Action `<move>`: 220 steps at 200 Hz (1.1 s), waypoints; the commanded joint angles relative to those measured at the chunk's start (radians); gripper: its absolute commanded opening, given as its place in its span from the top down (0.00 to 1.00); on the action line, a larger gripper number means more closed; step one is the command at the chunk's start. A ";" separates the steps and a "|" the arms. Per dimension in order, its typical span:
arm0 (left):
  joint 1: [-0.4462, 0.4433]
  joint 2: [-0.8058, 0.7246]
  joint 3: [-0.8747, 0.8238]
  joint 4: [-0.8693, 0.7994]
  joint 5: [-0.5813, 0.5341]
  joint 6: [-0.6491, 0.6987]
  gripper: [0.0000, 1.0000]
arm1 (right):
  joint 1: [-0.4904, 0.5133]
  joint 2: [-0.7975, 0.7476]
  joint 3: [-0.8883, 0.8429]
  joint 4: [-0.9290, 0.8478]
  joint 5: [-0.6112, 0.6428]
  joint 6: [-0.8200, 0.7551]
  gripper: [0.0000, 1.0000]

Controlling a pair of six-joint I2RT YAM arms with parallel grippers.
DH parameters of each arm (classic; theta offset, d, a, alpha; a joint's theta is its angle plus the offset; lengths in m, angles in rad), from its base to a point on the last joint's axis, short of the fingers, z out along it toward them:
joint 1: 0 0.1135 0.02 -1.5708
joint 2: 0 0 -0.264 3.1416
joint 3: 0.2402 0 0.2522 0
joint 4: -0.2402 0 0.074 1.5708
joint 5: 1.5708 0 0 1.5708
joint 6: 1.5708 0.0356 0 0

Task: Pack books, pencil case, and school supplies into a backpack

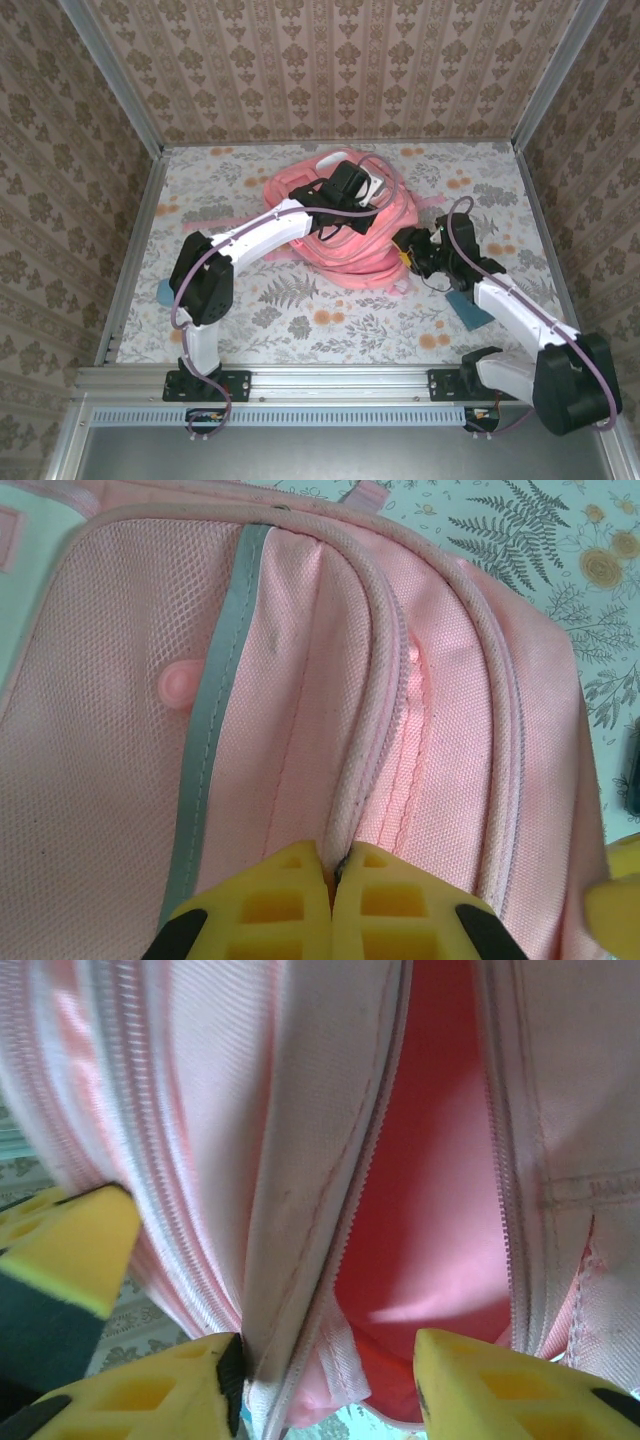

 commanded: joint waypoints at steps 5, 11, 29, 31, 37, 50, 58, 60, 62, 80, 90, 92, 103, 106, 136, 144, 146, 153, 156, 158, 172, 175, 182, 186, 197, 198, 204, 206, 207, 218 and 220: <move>0.011 0.010 0.036 -0.048 0.002 -0.031 1.00 | -0.004 0.027 0.044 0.033 -0.053 -0.012 0.59; 0.011 0.011 0.037 -0.053 -0.001 -0.033 1.00 | -0.004 0.028 0.046 0.023 -0.051 -0.019 0.62; 0.011 0.011 0.036 -0.056 -0.010 -0.040 1.00 | -0.005 0.026 0.046 -0.030 -0.038 -0.047 0.70; 0.012 0.010 0.036 -0.057 -0.012 -0.041 1.00 | -0.004 0.026 0.046 -0.039 -0.035 -0.051 0.71; 0.011 0.009 0.038 -0.057 -0.019 -0.043 1.00 | -0.004 0.024 0.046 -0.068 -0.025 -0.062 0.74; 0.012 0.006 0.041 -0.055 -0.034 -0.048 1.00 | -0.004 0.019 0.044 -0.135 0.003 -0.088 0.78; 0.013 0.003 0.044 -0.054 -0.046 -0.052 1.00 | -0.005 0.017 0.038 -0.166 0.019 -0.105 0.81; 0.014 0.002 0.045 -0.054 -0.050 -0.055 1.00 | -0.004 0.016 0.035 -0.172 0.023 -0.109 0.82; 0.015 0.000 0.044 -0.054 -0.052 -0.056 1.00 | -0.005 0.015 0.033 -0.180 0.026 -0.112 0.82; 0.018 -0.009 0.043 -0.042 -0.054 -0.064 1.00 | -0.005 0.016 0.016 -0.240 0.061 -0.151 0.84; 0.020 -0.012 0.043 -0.037 -0.044 -0.066 1.00 | -0.005 0.023 0.009 -0.260 0.071 -0.170 0.84; 0.020 -0.013 0.042 -0.036 -0.042 -0.065 1.00 | -0.004 0.024 0.007 -0.261 0.070 -0.174 0.84; 0.021 -0.013 0.043 -0.039 -0.023 -0.061 1.00 | -0.005 0.038 0.005 -0.256 0.047 -0.181 0.84; 0.022 -0.014 0.044 -0.041 -0.019 -0.058 1.00 | -0.005 0.042 0.005 -0.251 0.037 -0.182 0.84; 0.039 -0.031 0.067 -0.113 0.010 -0.060 0.77 | -0.004 0.047 0.068 -0.263 -0.021 -0.208 0.74; 0.048 -0.047 0.061 -0.124 0.012 -0.074 0.67 | -0.004 0.032 0.092 -0.286 -0.009 -0.225 0.69; 0.051 -0.052 0.058 -0.126 0.013 -0.080 0.65 | -0.005 0.029 0.097 -0.293 -0.004 -0.230 0.68; 0.060 -0.072 0.043 -0.131 0.012 -0.094 0.56 | -0.004 0.010 0.112 -0.314 0.015 -0.247 0.62; 0.066 -0.082 0.034 -0.132 0.012 -0.103 0.52 | -0.005 0.001 0.118 -0.322 0.019 -0.252 0.60; 0.069 -0.089 0.028 -0.131 0.013 -0.106 0.50 | -0.005 -0.005 0.122 -0.325 0.025 -0.256 0.59; 0.096 -0.147 -0.044 -0.117 0.018 -0.146 0.35 | -0.004 -0.040 0.146 -0.360 0.053 -0.286 0.50; 0.103 -0.161 -0.064 -0.112 0.018 -0.153 0.32 | -0.002 -0.046 0.151 -0.368 0.056 -0.292 0.49; 0.118 -0.193 -0.111 -0.101 0.020 -0.174 0.28 | 0.000 -0.054 0.165 -0.387 0.061 -0.308 0.47; 0.127 -0.209 -0.136 -0.095 0.020 -0.184 0.27 | 0.002 -0.057 0.175 -0.401 0.066 -0.314 0.46; 0.150 -0.260 -0.210 -0.085 0.014 -0.218 0.22 | 0.013 -0.057 0.196 -0.426 0.072 -0.326 0.44; 0.153 -0.264 -0.217 -0.085 0.013 -0.221 0.22 | 0.014 -0.056 0.198 -0.428 0.072 -0.326 0.44; 0.164 -0.287 -0.259 -0.082 0.008 -0.239 0.21 | 0.023 -0.052 0.205 -0.432 0.071 -0.327 0.42; 0.167 -0.295 -0.274 -0.079 0.005 -0.246 0.21 | 0.025 -0.051 0.208 -0.433 0.071 -0.326 0.41; 0.169 -0.298 -0.282 -0.079 0.004 -0.247 0.21 | 0.027 -0.049 0.209 -0.432 0.071 -0.325 0.41; 0.187 -0.344 -0.358 -0.067 0.005 -0.272 0.20 | 0.051 -0.036 0.221 -0.427 0.069 -0.311 0.40; 0.190 -0.350 -0.374 -0.065 0.004 -0.277 0.20 | 0.057 -0.034 0.224 -0.424 0.070 -0.308 0.40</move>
